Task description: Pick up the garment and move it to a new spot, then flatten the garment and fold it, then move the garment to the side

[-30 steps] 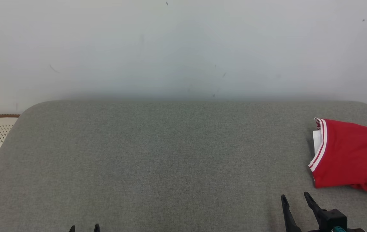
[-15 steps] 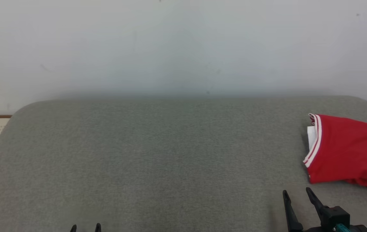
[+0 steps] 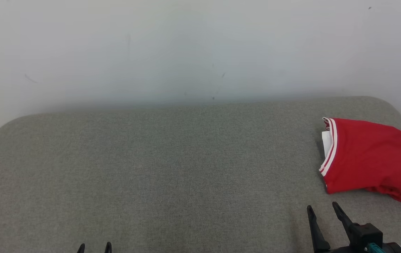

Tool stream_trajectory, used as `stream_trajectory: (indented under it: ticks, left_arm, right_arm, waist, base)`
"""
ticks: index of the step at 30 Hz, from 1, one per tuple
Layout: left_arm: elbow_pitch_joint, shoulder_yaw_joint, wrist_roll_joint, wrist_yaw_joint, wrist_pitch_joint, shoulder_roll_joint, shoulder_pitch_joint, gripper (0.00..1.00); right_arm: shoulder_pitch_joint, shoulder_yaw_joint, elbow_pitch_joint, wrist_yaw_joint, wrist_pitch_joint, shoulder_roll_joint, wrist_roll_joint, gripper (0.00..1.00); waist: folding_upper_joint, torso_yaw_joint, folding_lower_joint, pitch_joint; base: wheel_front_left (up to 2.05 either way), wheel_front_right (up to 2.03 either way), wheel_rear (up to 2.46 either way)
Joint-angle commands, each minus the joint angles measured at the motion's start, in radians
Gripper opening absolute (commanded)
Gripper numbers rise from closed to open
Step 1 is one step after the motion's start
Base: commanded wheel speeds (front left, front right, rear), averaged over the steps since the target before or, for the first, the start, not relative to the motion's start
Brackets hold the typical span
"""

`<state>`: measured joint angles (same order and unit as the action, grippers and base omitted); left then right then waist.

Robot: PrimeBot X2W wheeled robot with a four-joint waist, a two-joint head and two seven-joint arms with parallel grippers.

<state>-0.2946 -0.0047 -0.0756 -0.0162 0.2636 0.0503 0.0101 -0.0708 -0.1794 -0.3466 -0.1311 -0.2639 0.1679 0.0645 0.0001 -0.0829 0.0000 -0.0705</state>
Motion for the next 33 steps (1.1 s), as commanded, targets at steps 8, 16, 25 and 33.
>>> stream_trajectory:
  ticks: [8,16,25,33]
  left_arm:
    - [0.002,0.001,-0.004,0.000,0.001,0.001,0.009,1.00]
    - [-0.001,0.001,-0.008,0.003,0.001,0.001,0.005,1.00]
    - [-0.025,-0.001,-0.021,0.024,-0.006,-0.002,0.006,0.00]
    - [-0.034,0.018,-0.156,0.035,-0.051,-0.003,0.011,0.00]
  right_arm:
    - [0.009,-0.003,0.010,0.001,0.000,0.004,0.009,1.00]
    - [0.011,-0.005,0.012,0.001,0.000,0.005,0.009,1.00]
    - [0.015,-0.006,-0.013,0.000,0.001,-0.004,0.012,0.00]
    - [0.024,0.018,-0.014,0.000,0.034,-0.016,0.153,0.00]
  waist:
    - [-0.0001,-0.001,0.0000,0.002]
    - [-0.0001,-0.001,0.0000,0.005]
    - [-0.0001,0.001,0.0000,0.006]
    - [-0.0001,0.005,0.0000,0.010]
  base:
    - [0.00,0.00,0.00]
    - [0.00,0.00,0.00]
    - [0.00,0.00,0.00]
    - [0.00,0.00,0.00]
